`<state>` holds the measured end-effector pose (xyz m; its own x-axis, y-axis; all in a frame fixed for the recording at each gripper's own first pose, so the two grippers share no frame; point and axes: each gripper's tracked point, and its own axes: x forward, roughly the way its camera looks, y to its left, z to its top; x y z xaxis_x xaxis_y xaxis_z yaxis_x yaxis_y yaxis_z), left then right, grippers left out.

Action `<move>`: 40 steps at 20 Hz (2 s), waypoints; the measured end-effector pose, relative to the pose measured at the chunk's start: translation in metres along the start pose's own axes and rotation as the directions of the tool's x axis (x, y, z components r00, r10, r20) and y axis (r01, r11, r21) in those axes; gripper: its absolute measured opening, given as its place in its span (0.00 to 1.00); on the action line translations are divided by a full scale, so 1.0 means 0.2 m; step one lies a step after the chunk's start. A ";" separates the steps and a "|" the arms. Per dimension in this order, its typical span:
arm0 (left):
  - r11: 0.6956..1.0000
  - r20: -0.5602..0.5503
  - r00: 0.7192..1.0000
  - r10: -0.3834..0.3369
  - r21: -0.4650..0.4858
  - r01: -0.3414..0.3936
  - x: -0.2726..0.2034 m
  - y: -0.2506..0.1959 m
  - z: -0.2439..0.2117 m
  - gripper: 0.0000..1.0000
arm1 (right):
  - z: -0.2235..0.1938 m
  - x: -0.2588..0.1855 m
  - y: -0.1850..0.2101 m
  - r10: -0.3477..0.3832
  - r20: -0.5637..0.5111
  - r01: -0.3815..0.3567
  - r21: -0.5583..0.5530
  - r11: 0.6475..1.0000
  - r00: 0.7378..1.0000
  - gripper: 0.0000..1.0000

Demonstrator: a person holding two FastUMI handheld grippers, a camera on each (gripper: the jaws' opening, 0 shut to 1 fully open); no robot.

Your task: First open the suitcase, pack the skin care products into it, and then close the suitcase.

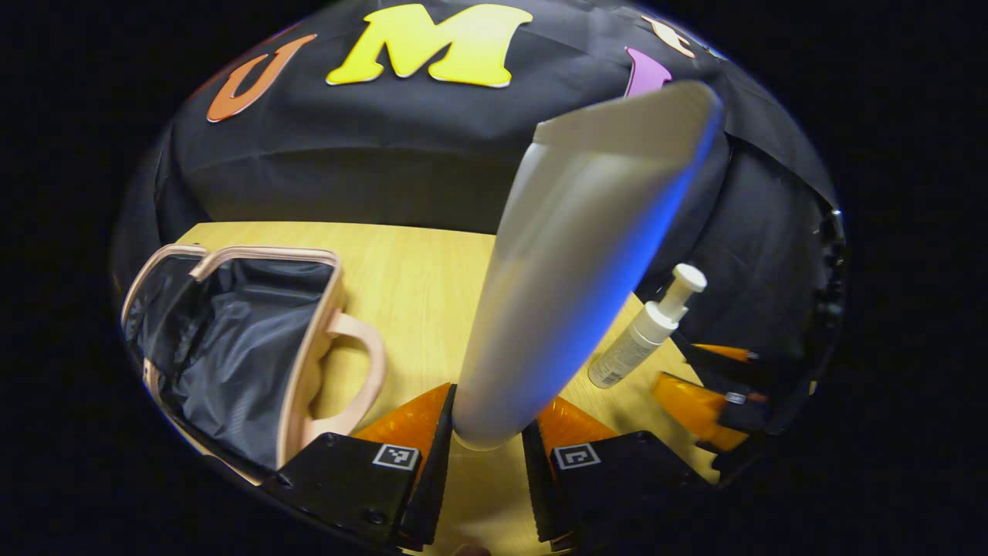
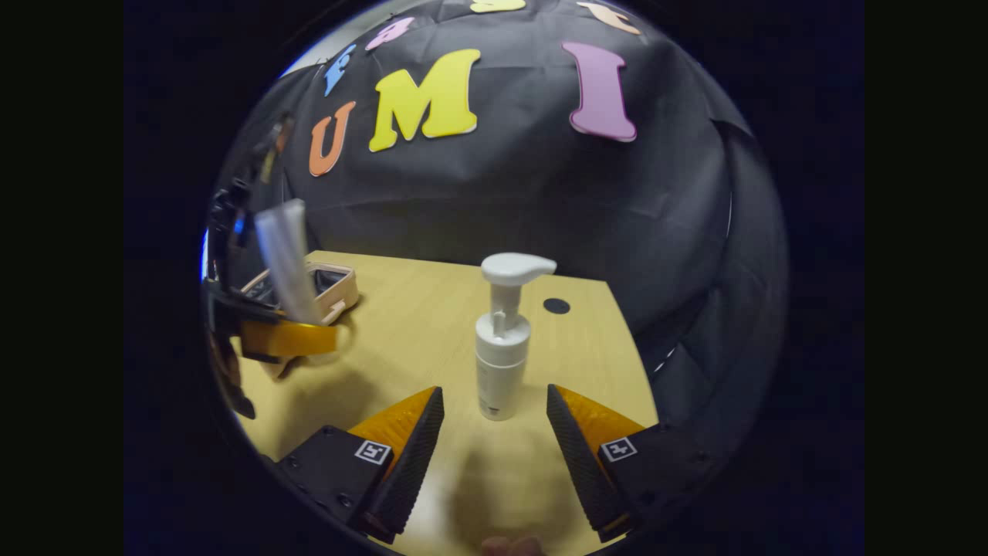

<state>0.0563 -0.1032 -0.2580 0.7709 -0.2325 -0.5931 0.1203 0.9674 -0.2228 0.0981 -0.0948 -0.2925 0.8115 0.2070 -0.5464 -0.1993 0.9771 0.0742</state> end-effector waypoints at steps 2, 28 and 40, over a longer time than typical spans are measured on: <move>0.999 0.002 0.999 0.036 -0.016 -0.036 -0.18 0.06 0.00 0.49 | -0.01 0.11 -0.02 -0.020 -0.009 0.021 0.045 0.999 1.000 0.80; 0.998 -0.086 0.994 0.061 0.004 -0.061 -0.48 1.15 0.16 0.49 | 0.24 -0.29 0.71 0.108 -0.061 -0.107 0.034 0.994 0.992 0.46; 0.965 -0.525 0.834 -0.169 -0.261 0.031 -0.19 1.30 -0.26 0.48 | 0.35 -0.70 1.25 0.281 -0.109 -0.270 0.104 0.957 0.954 0.43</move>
<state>0.0265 0.1511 -0.3334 0.2947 -0.4103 -0.8630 -0.0230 0.8998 -0.4356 -0.0270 0.1241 -0.1396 0.6583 0.4663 -0.5910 -0.3525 0.8846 0.3053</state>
